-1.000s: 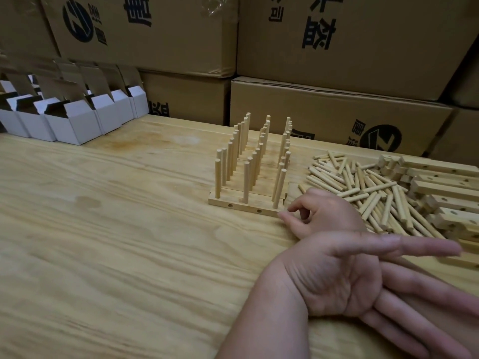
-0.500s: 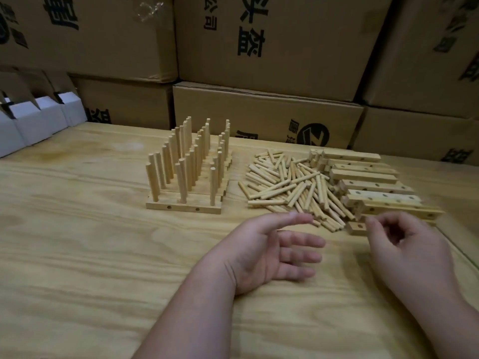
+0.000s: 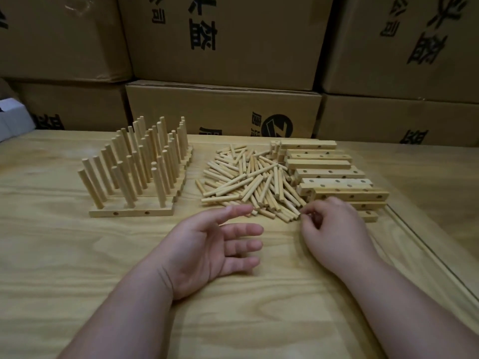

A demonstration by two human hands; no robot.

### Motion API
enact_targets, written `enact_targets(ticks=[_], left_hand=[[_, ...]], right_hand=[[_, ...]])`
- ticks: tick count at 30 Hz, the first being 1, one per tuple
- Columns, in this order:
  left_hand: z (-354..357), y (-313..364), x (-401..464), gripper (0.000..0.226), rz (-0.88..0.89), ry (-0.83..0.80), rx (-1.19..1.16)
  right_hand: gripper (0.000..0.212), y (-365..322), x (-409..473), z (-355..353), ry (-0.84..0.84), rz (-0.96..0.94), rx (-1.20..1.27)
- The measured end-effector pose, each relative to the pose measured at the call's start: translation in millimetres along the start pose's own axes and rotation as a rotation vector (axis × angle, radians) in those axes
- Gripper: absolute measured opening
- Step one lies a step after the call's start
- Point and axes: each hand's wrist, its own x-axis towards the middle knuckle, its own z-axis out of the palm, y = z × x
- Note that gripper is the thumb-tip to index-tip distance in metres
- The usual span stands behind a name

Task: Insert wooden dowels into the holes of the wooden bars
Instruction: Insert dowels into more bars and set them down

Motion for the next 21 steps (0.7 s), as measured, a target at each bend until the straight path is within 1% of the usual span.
enact_targets(ticks=[4, 7, 9, 12, 16, 21], left_hand=[[0.2, 0.0, 0.4, 0.041, -0.002, 0.03, 0.004], [-0.2, 0.1, 1.0, 0.045, -0.005, 0.039, 0.008], [-1.5, 1.2, 1.1, 0.055, -0.013, 0.035, -0.012], [-3.5, 3.0, -0.3, 0.071, -0.003, -0.004, -0.052], [-3.9, 3.3, -2.2, 0.076, 0.013, -0.039, -0.077], [-1.6, 3.1, -2.1, 0.078, 0.011, -0.022, -0.073]], right_hand=[[0.017, -4.4, -1.7, 2.6, -0.036, -0.014, -0.026], [0.019, -3.7, 0.0, 1.6, 0.039, 0.026, -0.024], [0.022, -1.1, 0.8, 1.1, 0.08, 0.076, -0.045], [0.022, 1.4, 0.7, 3.1, 0.065, 0.099, -0.037], [0.023, -0.6, 0.6, 5.7, 0.025, 0.038, 0.019], [0.019, -11.5, -7.5, 7.7, -0.043, -0.131, 0.242]])
